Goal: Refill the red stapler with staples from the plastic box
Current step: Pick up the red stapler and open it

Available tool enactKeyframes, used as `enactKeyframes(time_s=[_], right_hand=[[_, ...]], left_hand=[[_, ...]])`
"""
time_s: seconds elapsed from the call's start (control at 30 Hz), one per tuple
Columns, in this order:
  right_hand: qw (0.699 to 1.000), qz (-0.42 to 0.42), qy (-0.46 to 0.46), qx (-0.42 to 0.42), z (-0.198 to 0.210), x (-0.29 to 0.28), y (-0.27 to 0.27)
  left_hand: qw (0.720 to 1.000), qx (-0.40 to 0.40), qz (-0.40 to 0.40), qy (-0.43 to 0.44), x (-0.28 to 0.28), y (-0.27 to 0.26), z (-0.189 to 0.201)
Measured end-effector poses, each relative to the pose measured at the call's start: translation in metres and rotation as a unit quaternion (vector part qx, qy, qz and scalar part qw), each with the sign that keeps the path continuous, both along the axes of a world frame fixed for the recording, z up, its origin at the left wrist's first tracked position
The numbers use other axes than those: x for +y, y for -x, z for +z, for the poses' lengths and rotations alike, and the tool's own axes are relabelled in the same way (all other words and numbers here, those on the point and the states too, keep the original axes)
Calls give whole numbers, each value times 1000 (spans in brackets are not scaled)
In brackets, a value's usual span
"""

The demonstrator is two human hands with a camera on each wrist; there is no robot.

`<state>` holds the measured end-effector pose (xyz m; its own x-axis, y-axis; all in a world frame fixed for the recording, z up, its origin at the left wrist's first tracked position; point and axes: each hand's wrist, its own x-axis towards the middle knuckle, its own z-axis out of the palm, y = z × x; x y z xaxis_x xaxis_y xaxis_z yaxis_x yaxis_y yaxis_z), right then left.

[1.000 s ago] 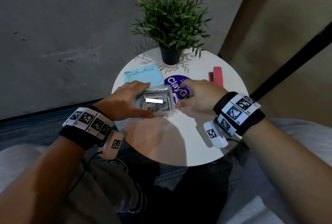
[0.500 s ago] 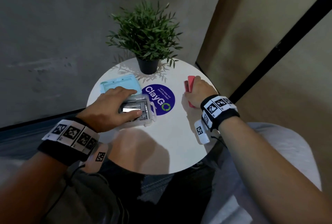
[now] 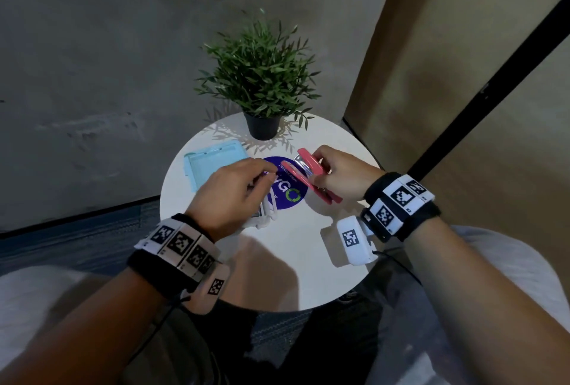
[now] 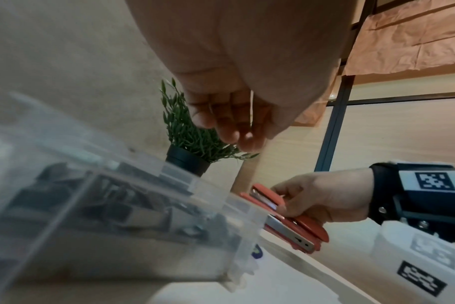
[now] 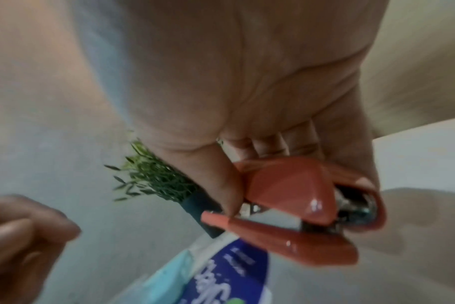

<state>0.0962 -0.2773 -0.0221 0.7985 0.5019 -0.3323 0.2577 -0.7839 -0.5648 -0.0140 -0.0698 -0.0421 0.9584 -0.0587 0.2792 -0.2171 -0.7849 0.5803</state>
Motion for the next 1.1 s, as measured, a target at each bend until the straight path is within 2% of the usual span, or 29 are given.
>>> enactKeyframes(time_s=[0.1,0.2,0.33,0.43,0.57,0.83,1.1], right_hand=[[997,39,-69,10,9,6,9],[988,65,-135,29,14,10,16],[981,69,-182,15,14,16,26],[983,55,-171,-44,15,24,34],[978,67,-177,-87,20,29,45],[970,85,-185,-131,23,30,49],[960,52,-201,-187,22,34,53]], left_hand=[[995,89,13,46,-8,1,2],[985,104,23,138,-13,1,5],[932,121,21,342,-20,0,9],[903,149,9,402,-23,1,13],[883,164,8,441,-26,6,18],[905,112,22,410,-28,13,17],[901,91,23,423,-30,15,21]])
